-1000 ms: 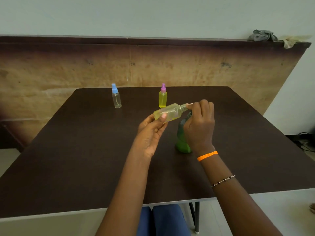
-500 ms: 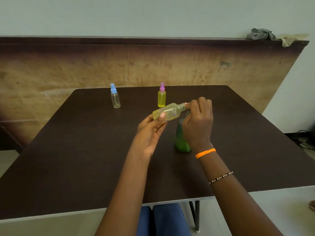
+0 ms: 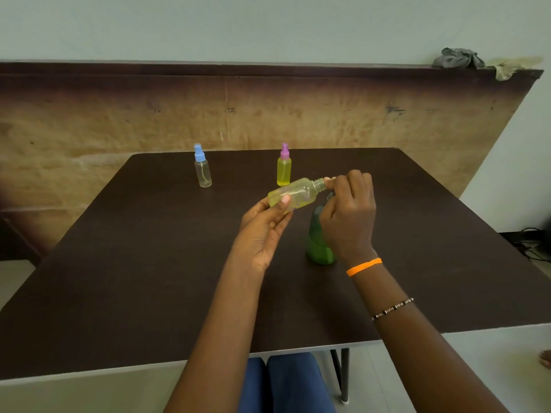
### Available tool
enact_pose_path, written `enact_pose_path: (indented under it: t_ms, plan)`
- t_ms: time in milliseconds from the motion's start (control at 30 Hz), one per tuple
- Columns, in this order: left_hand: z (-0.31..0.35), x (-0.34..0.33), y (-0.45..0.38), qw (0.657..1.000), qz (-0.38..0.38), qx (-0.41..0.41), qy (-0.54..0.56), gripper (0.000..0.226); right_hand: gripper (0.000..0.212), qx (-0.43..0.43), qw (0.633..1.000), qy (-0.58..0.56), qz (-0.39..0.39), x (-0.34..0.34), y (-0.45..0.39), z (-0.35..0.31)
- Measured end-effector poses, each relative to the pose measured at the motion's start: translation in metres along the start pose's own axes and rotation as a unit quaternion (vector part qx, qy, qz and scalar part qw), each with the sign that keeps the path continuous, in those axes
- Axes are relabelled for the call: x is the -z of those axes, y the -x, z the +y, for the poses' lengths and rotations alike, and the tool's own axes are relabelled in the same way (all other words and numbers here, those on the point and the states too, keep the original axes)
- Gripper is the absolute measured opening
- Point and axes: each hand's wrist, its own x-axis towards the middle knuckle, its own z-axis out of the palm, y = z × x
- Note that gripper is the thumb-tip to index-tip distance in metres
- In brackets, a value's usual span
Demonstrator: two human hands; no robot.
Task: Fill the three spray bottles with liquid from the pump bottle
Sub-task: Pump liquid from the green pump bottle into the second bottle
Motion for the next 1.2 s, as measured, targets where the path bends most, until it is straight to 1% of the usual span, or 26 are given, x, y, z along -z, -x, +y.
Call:
enact_pose_path:
  t_ms: [100, 267, 333, 467, 533, 700, 800, 1033, 1200]
  plan:
    - [0.002, -0.001, 0.001, 1.000, -0.003, -0.003, 0.001, 0.022, 0.023, -0.001, 1.000, 0.000, -0.011, 0.002, -0.001, -0.003]
    - [0.002, -0.007, 0.005, 1.000, -0.008, -0.004, 0.004, 0.014, 0.024, -0.022, 0.998, -0.017, -0.057, 0.013, -0.014, -0.007]
    - [0.002, -0.007, 0.004, 1.000, -0.008, -0.005, 0.003, 0.014, 0.024, -0.030, 0.998, -0.022, -0.054, 0.012, -0.015, -0.006]
    - [0.002, -0.003, 0.001, 1.000, -0.005, -0.010, -0.010, 0.015, 0.025, -0.009, 1.000, -0.008, -0.011, 0.002, -0.002, -0.002]
    - [0.003, -0.004, 0.001, 1.000, -0.002, -0.006, -0.015, 0.016, 0.024, -0.011, 1.000, -0.007, -0.007, 0.002, -0.002, -0.001]
    - [0.004, -0.008, 0.003, 1.000, -0.005, -0.009, -0.008, 0.014, 0.021, -0.012, 0.999, -0.009, -0.040, 0.009, -0.014, -0.003]
    - [0.004, -0.010, 0.004, 1.000, -0.007, -0.013, -0.004, 0.016, 0.025, -0.029, 0.997, -0.031, -0.060, 0.013, -0.024, -0.004]
    - [-0.001, -0.004, 0.002, 1.000, 0.005, -0.005, 0.002, 0.012, 0.022, -0.002, 1.000, -0.017, -0.024, 0.006, -0.005, 0.001]
    - [0.005, -0.008, 0.002, 1.000, -0.008, -0.017, 0.001, 0.013, 0.017, -0.004, 0.998, -0.012, -0.062, 0.014, -0.018, -0.006]
